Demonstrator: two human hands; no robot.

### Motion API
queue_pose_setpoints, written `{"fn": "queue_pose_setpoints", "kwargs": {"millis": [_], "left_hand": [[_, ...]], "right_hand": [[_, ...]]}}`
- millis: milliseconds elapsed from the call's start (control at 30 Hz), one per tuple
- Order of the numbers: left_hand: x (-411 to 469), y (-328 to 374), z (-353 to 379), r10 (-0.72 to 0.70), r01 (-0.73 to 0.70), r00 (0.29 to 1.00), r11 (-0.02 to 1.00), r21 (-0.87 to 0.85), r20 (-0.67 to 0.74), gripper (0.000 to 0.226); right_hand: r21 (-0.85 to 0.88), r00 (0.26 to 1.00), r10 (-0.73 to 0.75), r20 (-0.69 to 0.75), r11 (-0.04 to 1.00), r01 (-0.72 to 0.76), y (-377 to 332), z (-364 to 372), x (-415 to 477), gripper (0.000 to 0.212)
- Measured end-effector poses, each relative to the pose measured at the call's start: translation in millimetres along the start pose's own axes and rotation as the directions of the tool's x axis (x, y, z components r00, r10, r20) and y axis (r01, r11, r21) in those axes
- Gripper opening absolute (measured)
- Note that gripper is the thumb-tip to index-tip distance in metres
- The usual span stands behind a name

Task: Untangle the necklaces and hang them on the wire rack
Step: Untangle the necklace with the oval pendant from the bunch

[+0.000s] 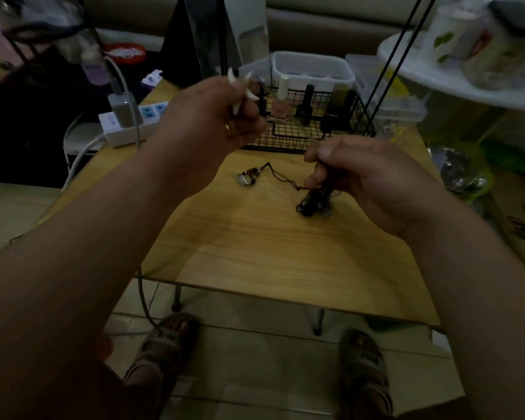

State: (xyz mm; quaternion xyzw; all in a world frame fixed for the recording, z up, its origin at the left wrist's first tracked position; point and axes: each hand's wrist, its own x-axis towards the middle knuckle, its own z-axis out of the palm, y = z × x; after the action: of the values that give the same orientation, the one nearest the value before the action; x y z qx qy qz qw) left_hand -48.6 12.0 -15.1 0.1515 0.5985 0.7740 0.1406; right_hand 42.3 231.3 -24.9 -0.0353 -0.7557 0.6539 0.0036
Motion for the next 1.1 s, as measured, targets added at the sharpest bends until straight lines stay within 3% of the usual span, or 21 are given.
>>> {"fn": "queue_pose_setpoints", "kwargs": {"millis": [133,400,467,567,800,900,1100], "left_hand": [[3,-6,-2,-0.012,0.014,0.993,1.0,0.018,-0.116,0.03],[7,-24,-9,-0.037,0.172,0.955,0.879,0.446,-0.295,0.012],[5,-26,-8,-0.029,0.202,0.958,0.772,0.603,-0.284,0.013],[1,-29,-6,0.016,0.168,0.978,0.533,0.829,-0.208,0.016],[2,-33,-10,-0.009,0.174,0.985,0.079,0.982,-0.173,0.024],[2,-33,-10,-0.012,0.165,0.986,-0.026,0.986,-0.165,0.029],[3,-34,-9,-0.04,0.154,0.987,-0.11,0.982,-0.159,0.041]], "right_hand": [[-0.125,0.992,0.101,0.07,0.988,-0.092,7,3,0,0.018],[-0.137,0.988,0.134,0.074,0.983,-0.123,6,5,-5,0.014],[-0.185,0.993,0.119,0.025,0.976,-0.113,6,4,-6,0.012],[-0.295,0.997,0.064,-0.044,0.953,-0.074,6,0,-7,0.013],[-0.315,0.987,0.0,-0.158,0.948,-0.05,1,-4,-12,0.017],[-0.298,0.982,0.007,-0.19,0.953,-0.064,-1,-6,-13,0.019],[-0.16,0.978,0.041,-0.206,0.984,-0.075,-1,-5,-9,0.028]]}}
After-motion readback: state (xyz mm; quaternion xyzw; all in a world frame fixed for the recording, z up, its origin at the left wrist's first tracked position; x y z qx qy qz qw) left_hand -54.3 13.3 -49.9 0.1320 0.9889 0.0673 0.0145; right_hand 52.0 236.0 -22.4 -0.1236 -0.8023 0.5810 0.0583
